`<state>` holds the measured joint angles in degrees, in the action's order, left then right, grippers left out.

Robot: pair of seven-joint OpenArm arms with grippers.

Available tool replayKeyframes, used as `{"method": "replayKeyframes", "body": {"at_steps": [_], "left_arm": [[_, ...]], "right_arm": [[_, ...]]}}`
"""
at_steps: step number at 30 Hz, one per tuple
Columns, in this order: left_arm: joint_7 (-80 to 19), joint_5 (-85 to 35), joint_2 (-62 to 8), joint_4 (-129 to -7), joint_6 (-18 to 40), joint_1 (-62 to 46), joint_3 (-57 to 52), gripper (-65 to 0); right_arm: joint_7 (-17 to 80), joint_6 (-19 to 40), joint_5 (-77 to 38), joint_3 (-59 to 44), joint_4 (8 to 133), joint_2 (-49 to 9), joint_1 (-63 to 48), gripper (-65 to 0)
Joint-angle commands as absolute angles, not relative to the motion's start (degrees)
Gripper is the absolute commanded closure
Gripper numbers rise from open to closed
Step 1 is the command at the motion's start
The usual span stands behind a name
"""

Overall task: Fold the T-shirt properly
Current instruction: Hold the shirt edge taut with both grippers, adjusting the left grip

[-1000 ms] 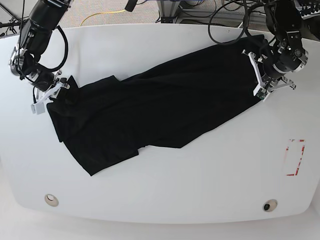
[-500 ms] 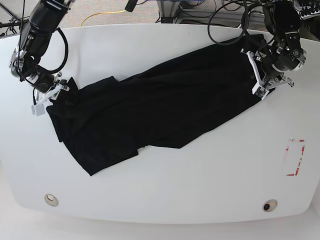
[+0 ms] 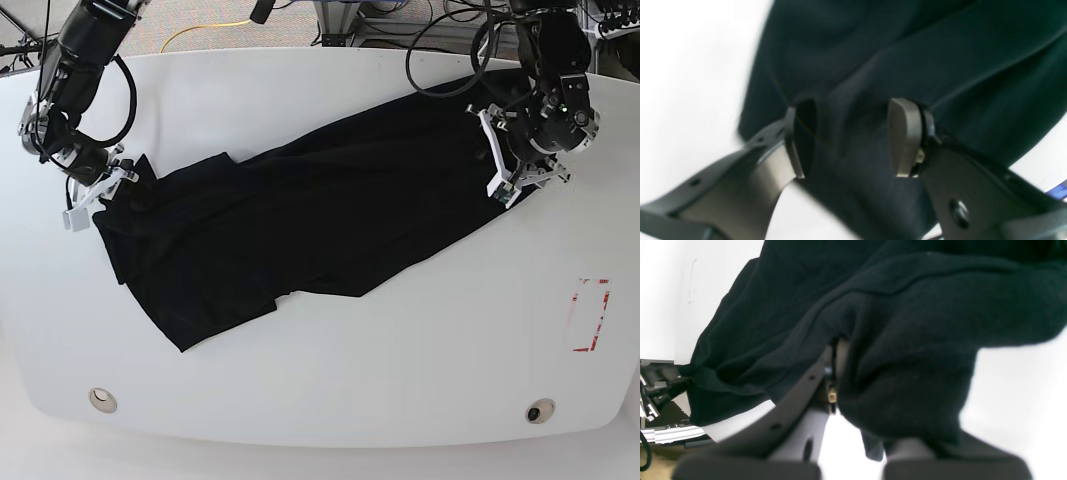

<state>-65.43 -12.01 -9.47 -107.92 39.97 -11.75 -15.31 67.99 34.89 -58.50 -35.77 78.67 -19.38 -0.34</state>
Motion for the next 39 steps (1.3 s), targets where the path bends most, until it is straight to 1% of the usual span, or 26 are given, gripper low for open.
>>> {"method": "replayKeyframes", "body": {"at_steps": [1, 9, 11, 12, 14, 16, 18, 23, 28, 35, 39], "left_arm": [[-65.01, -12.0, -9.89, -106.86, 40.0, -11.56, -14.99, -31.9], [-65.01, -11.82, -9.89, -105.63, 40.0, -10.15, -14.11, -31.8], [-65.01, -11.82, -9.89, -105.63, 40.0, -9.98, -14.2, -30.6], [-65.01, -11.82, -9.89, -105.63, 40.0, -9.98, -14.2, -28.2], [-65.01, -11.82, -9.98, -105.63, 40.0, -9.98, -14.2, -21.1], [-64.84, -11.82, -9.98, -105.63, 40.0, -10.07, -14.2, -7.6], [-64.84, -11.82, -9.98, -105.63, 40.0, -10.07, -14.29, 0.0], [-64.84, -11.91, -9.98, -105.8, 40.0, -10.07, -14.64, 0.0], [-65.01, -12.26, -9.71, -106.33, 40.0, -9.8, -18.24, 0.0], [-66.15, -12.26, -9.8, -109.67, 40.0, -6.37, -20.88, 0.0], [-68.26, -12.09, -9.8, -109.67, 40.0, -1.36, -20.7, 0.0]], "right_arm": [[66.95, 34.95, -59.91, -36.0, 79.6, -20.62, 0.48, 0.0], [66.95, 34.95, -59.91, -36.0, 79.6, -20.7, 0.31, 0.0], [66.95, 34.95, -59.91, -36.0, 79.6, -20.7, 0.4, 0.0], [66.95, 34.95, -59.91, -36.0, 79.6, -20.7, 0.4, 0.0], [66.95, 34.95, -59.91, -36.0, 79.6, -20.7, 0.31, 0.0], [66.95, 34.95, -59.91, -36.0, 79.6, -20.7, 0.31, 0.0], [66.95, 34.95, -59.91, -36.0, 79.6, -20.7, 0.31, 0.0], [66.95, 34.95, -59.91, -36.0, 79.6, -20.7, 0.48, 0.0], [66.95, 34.95, -59.91, -36.0, 79.6, -20.79, 0.48, 0.0], [66.95, 34.95, -59.91, -36.09, 79.52, -21.67, 0.57, 0.0], [66.95, 34.95, -59.91, -35.91, 79.52, -21.76, 1.89, 0.0]]}}
